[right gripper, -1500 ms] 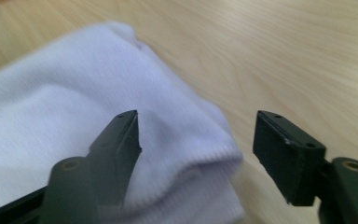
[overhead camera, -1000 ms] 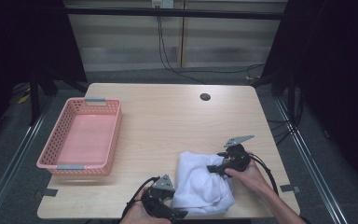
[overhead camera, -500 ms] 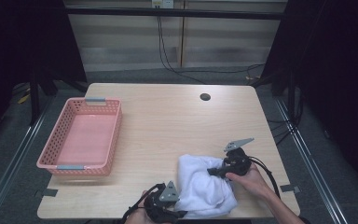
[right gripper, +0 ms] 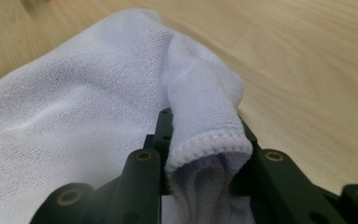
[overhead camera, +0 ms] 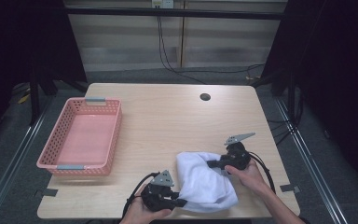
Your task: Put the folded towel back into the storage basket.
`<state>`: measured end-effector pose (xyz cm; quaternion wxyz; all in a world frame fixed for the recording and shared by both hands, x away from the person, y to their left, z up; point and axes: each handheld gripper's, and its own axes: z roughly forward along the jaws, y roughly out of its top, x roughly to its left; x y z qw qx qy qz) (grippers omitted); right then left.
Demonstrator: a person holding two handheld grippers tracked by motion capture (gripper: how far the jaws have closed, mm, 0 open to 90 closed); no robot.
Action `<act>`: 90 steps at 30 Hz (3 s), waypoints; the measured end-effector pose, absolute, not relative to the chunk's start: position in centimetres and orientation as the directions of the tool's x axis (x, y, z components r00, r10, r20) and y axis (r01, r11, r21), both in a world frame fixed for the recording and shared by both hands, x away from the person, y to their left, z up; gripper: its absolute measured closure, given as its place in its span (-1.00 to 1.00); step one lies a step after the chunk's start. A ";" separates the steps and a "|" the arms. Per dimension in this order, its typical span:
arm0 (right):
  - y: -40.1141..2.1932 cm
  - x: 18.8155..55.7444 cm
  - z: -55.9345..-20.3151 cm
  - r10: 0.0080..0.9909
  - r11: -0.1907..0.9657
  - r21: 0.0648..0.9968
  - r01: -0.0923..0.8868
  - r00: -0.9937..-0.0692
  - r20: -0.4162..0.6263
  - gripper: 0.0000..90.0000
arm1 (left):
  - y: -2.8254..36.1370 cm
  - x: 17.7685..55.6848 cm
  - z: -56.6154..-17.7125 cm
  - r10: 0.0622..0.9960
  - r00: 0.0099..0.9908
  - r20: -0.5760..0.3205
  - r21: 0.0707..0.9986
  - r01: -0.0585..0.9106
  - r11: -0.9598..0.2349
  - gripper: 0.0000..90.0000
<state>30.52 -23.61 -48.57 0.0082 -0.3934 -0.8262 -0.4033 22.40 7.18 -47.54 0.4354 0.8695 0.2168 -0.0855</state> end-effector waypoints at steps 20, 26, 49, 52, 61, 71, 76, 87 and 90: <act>-20.6 34.9 -42.9 0.596 0.291 0.747 0.598 -0.724 0.347 0.59 | 12.2 25.3 -42.2 0.359 0.880 -0.311 0.803 0.445 -0.396 0.62; -18.8 36.7 -41.3 0.571 0.276 0.766 0.581 -0.740 0.355 0.59 | 14.1 26.1 -41.0 0.391 0.867 -0.308 0.812 0.454 -0.368 0.62; -9.9 42.7 -36.7 0.472 0.280 0.796 0.537 -0.799 0.373 0.60 | 22.8 28.0 -37.3 0.514 0.807 -0.291 0.851 0.464 -0.247 0.62; -8.7 43.5 -36.3 0.442 0.263 0.801 0.538 -0.805 0.395 0.60 | 24.3 28.2 -36.6 0.535 0.794 -0.290 0.857 0.465 -0.225 0.63; -2.9 45.8 -34.6 0.417 0.311 0.793 0.524 -0.825 0.382 0.60 | 29.3 28.6 -35.7 0.598 0.747 -0.290 0.862 0.475 -0.176 0.63; 4.5 47.0 -33.0 0.388 0.350 0.790 0.503 -0.846 0.367 0.60 | 35.9 27.9 -34.8 0.688 0.667 -0.286 0.862 0.493 -0.120 0.64; 8.0 47.9 -33.0 0.362 0.376 0.788 0.487 -0.860 0.359 0.60 | 38.6 27.7 -35.1 0.726 0.615 -0.306 0.853 0.516 -0.077 0.64; 13.2 49.0 -36.8 0.388 0.401 0.753 0.522 -0.841 0.376 0.60 | 42.5 28.3 -38.8 0.782 0.511 -0.358 0.810 0.586 -0.013 0.64; 13.7 49.1 -37.9 0.400 0.404 0.743 0.534 -0.833 0.382 0.60 | 42.5 28.6 -39.3 0.796 0.499 -0.342 0.794 0.607 -0.039 0.64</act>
